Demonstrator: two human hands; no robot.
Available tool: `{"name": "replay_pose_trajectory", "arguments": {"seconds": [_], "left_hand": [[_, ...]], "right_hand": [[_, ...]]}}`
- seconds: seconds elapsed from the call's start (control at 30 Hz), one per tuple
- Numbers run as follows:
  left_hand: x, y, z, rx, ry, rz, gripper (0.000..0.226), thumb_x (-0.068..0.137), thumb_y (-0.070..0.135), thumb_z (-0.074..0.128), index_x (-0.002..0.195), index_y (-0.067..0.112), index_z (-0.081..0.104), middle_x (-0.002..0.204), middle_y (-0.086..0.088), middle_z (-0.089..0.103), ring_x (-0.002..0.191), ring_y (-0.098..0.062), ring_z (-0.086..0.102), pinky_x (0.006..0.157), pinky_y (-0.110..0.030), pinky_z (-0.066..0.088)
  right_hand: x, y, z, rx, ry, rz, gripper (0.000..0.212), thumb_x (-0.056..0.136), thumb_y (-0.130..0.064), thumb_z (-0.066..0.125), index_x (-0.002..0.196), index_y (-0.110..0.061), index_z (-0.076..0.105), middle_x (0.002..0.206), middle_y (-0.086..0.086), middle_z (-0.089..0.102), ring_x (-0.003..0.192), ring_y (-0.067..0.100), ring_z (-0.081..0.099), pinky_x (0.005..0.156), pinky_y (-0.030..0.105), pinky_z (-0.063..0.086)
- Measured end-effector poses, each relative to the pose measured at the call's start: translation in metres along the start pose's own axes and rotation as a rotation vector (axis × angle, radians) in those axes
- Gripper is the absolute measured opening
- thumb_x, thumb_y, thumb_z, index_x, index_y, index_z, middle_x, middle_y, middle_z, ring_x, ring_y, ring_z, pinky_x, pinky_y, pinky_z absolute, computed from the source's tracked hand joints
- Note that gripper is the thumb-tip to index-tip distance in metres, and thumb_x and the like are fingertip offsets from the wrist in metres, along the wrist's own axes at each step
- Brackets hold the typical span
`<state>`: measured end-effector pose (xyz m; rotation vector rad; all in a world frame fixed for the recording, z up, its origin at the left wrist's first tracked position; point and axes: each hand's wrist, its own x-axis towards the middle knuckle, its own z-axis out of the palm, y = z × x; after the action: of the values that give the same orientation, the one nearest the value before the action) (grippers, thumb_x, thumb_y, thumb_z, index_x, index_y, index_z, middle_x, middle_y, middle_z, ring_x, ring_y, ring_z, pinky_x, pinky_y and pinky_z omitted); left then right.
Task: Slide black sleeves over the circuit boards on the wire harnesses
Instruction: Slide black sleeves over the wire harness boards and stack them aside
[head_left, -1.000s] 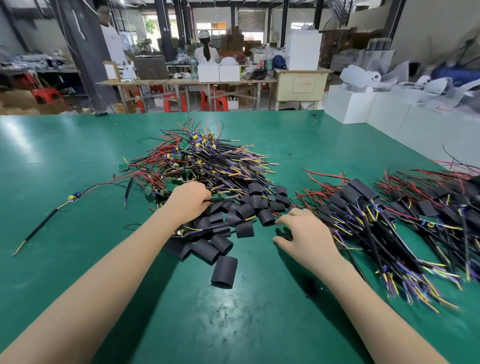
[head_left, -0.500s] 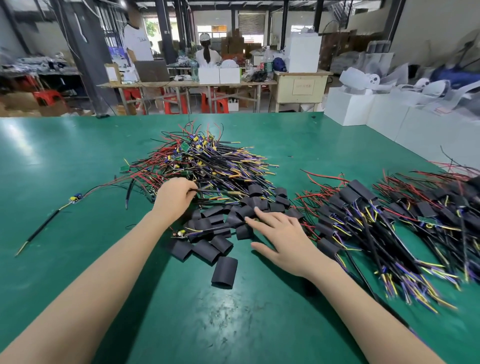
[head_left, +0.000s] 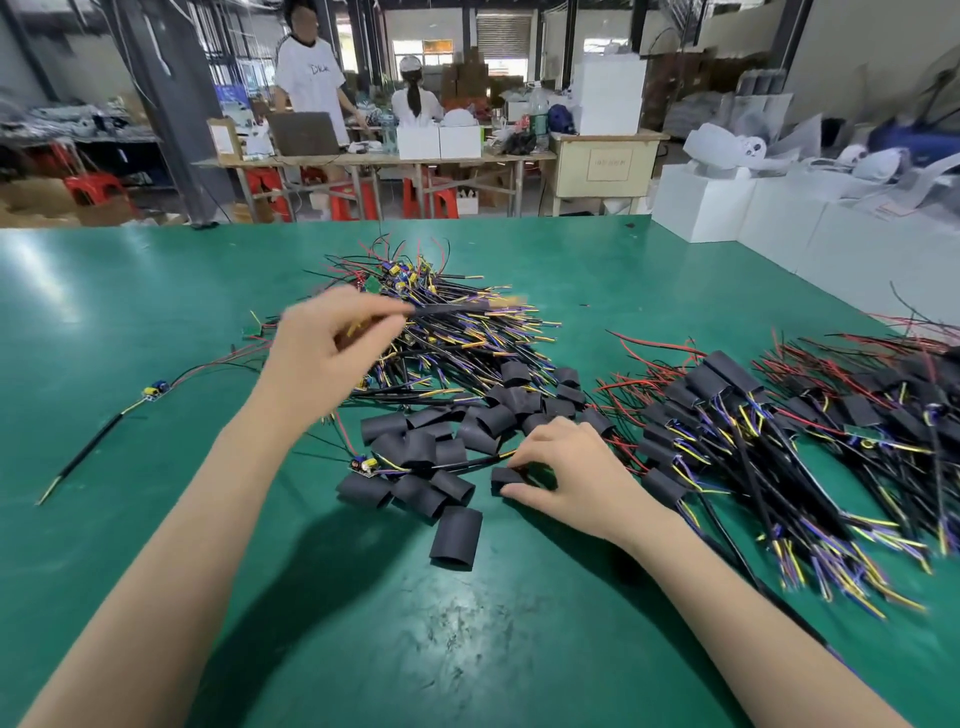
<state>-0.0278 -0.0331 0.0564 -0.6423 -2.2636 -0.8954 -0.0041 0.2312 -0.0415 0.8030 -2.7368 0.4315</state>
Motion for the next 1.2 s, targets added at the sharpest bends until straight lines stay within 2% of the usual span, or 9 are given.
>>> {"name": "replay_pose_trajectory", "arguments": {"seconds": [0.1,0.2,0.3,0.47,0.57,0.7,0.83,1.03,1.2], "left_hand": [[-0.025,-0.001,0.010,0.001,-0.159,-0.038,0.016,0.093,0.012,0.062,0.098,0.018,0.076,0.075,-0.001,0.061,0.066,-0.011,0.052,0.063,-0.026,0.039],[-0.046,-0.009,0.017,-0.043,-0.258,-0.056,0.013,0.092,0.006,0.064,0.092,0.012,0.076,0.078,0.008,0.064,0.072,-0.003,0.057,0.068,-0.018,0.040],[-0.058,-0.018,0.021,-0.118,-0.305,-0.146,0.012,0.090,0.009,0.066,0.089,0.017,0.075,0.084,0.009,0.070,0.079,-0.010,0.063,0.073,-0.026,0.047],[-0.065,-0.026,0.023,-0.152,-0.300,-0.206,0.016,0.090,0.012,0.068,0.084,0.026,0.073,0.085,0.013,0.071,0.078,-0.012,0.064,0.074,-0.026,0.049],[-0.066,-0.026,0.026,-0.126,-0.183,-0.213,0.021,0.088,0.010,0.069,0.081,0.029,0.070,0.078,0.012,0.070,0.072,-0.002,0.061,0.068,-0.016,0.045],[-0.066,-0.021,0.028,-0.125,-0.070,-0.211,0.017,0.088,0.008,0.069,0.085,0.024,0.071,0.086,0.015,0.070,0.079,0.003,0.062,0.074,-0.010,0.043],[-0.068,-0.016,0.028,-0.142,-0.101,-0.203,0.016,0.088,0.010,0.069,0.086,0.025,0.071,0.087,0.011,0.070,0.081,-0.001,0.063,0.074,-0.011,0.043],[-0.069,-0.009,0.028,-0.174,-0.130,-0.171,0.020,0.088,0.008,0.068,0.085,0.028,0.069,0.084,0.014,0.068,0.076,-0.002,0.061,0.070,-0.011,0.042],[-0.068,-0.010,0.026,-0.191,-0.097,-0.178,0.014,0.089,0.008,0.067,0.088,0.020,0.072,0.086,0.010,0.069,0.078,-0.004,0.062,0.072,-0.012,0.043]], "right_hand": [[-0.002,-0.001,-0.001,0.062,-0.032,0.008,0.036,0.089,-0.049,0.060,0.109,-0.021,0.072,0.105,-0.003,0.064,0.100,0.019,0.056,0.088,0.035,0.040],[-0.003,-0.001,-0.004,0.118,-0.068,0.009,0.037,0.085,-0.044,0.067,0.111,-0.019,0.072,0.102,0.000,0.064,0.096,0.020,0.058,0.087,0.036,0.044],[-0.003,-0.002,-0.008,0.153,-0.096,0.003,0.039,0.080,-0.043,0.073,0.111,-0.019,0.072,0.097,0.001,0.063,0.086,0.017,0.059,0.083,0.032,0.046],[-0.005,0.000,-0.012,0.096,-0.018,0.023,0.027,0.081,-0.036,0.073,0.104,-0.021,0.074,0.089,0.000,0.063,0.077,0.016,0.061,0.078,0.033,0.049],[-0.005,0.003,-0.017,0.156,0.162,0.104,0.021,0.076,-0.028,0.078,0.094,-0.017,0.076,0.081,0.001,0.066,0.070,0.015,0.060,0.073,0.029,0.048],[-0.005,0.003,-0.022,0.350,0.382,0.198,0.017,0.070,-0.015,0.084,0.085,-0.013,0.077,0.072,0.000,0.067,0.059,0.002,0.055,0.065,0.015,0.045],[-0.005,0.002,-0.022,0.373,0.406,0.182,0.020,0.071,-0.016,0.084,0.090,-0.013,0.077,0.074,0.000,0.067,0.068,-0.003,0.056,0.065,0.005,0.036],[-0.006,0.002,-0.022,0.395,0.365,0.160,0.021,0.073,-0.020,0.083,0.093,-0.015,0.077,0.077,-0.002,0.068,0.072,-0.001,0.057,0.067,0.007,0.036],[-0.007,0.007,-0.024,0.389,0.394,0.188,0.020,0.073,-0.019,0.083,0.092,-0.018,0.077,0.074,-0.006,0.065,0.070,-0.006,0.056,0.066,0.004,0.036]]}}
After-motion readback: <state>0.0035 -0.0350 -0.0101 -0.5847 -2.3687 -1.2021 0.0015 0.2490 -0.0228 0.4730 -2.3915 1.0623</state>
